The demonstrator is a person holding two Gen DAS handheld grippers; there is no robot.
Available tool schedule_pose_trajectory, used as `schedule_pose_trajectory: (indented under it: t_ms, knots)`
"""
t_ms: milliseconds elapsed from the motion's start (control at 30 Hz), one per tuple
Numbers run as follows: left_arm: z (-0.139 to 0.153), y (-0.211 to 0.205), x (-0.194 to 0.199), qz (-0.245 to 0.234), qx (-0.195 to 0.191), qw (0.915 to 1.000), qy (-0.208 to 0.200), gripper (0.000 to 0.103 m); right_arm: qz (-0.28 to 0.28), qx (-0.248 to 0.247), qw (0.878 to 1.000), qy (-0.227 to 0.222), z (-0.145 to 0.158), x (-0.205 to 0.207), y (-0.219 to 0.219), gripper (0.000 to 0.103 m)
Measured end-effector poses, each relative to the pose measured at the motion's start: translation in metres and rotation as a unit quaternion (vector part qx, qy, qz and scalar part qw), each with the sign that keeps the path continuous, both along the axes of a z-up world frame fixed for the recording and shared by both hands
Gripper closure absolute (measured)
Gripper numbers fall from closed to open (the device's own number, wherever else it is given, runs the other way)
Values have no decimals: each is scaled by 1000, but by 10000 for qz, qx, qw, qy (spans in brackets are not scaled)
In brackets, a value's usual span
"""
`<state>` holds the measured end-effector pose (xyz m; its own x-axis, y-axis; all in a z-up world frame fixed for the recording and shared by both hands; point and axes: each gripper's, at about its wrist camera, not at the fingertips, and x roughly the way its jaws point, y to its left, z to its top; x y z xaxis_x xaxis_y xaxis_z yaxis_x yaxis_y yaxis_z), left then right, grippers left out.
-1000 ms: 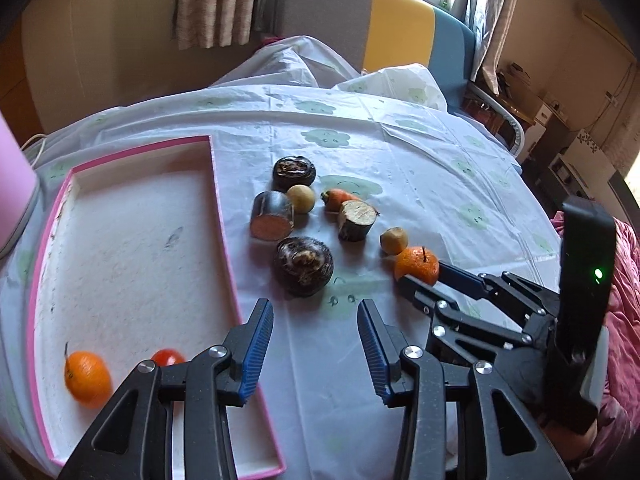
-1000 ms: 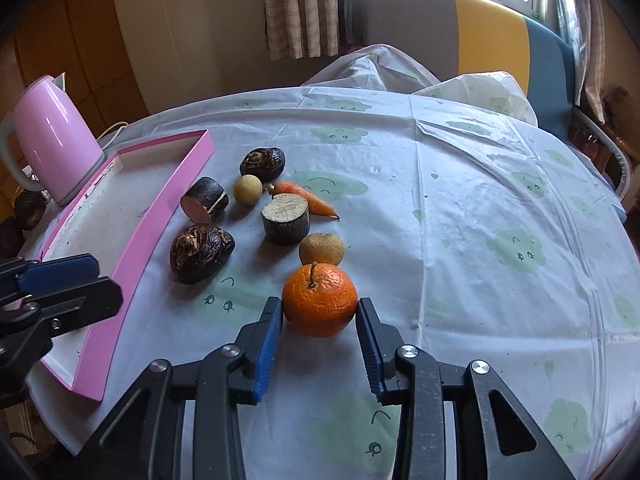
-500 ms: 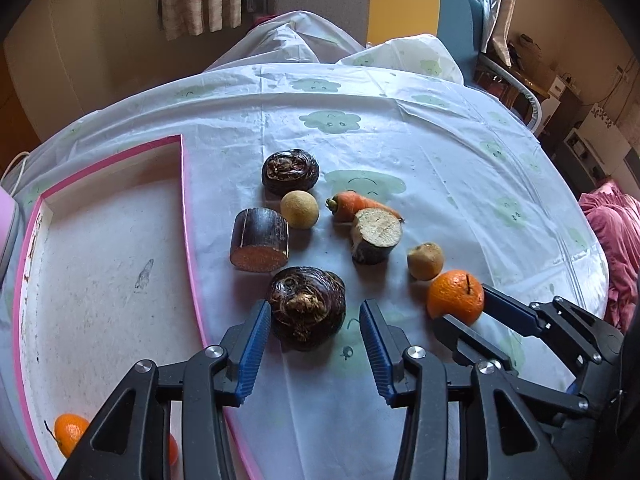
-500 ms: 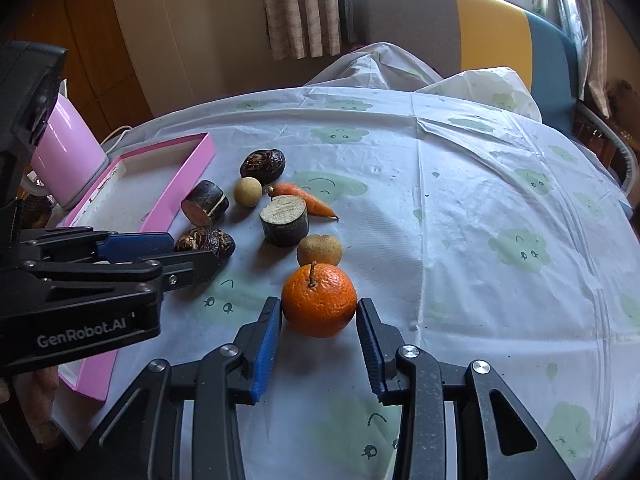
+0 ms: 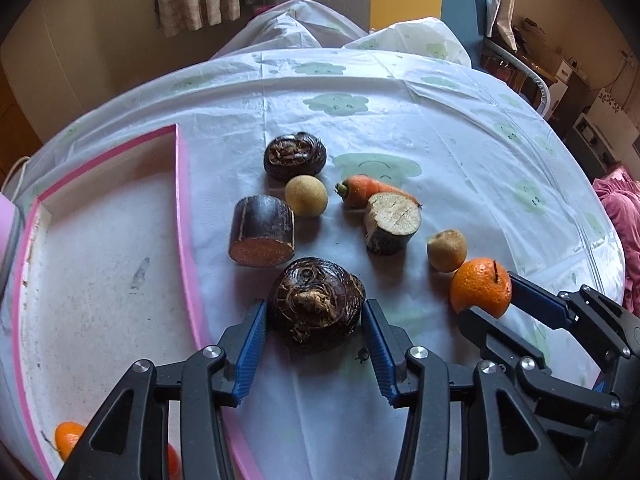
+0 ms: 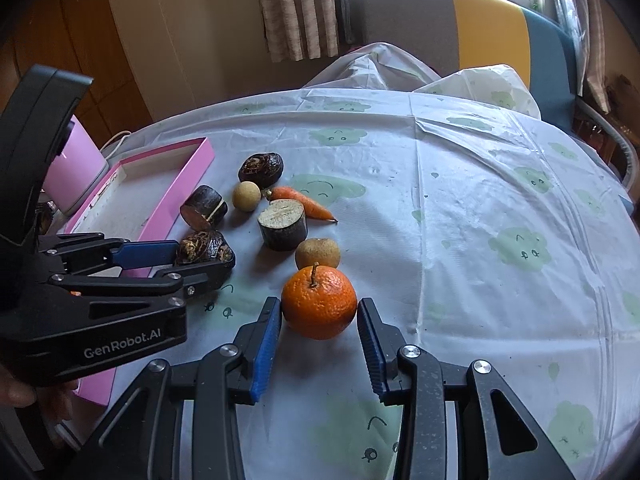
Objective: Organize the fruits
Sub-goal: 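Grasp the dark brown bulb with the left tool while the right tool grasps the large orange, then carry the bulb into the tray with the left tool while the right tool places the orange there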
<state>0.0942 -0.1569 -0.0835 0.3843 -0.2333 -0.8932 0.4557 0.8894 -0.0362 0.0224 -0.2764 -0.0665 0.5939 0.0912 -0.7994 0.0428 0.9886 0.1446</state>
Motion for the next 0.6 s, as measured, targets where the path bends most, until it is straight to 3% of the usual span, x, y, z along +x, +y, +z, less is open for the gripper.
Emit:
schedule_pose_trajectory:
  t_ms: [600]
  knots:
    - [27,24,-38,242,-469,9982,-275,55,5,-138,9999,8,3,-7,1,65]
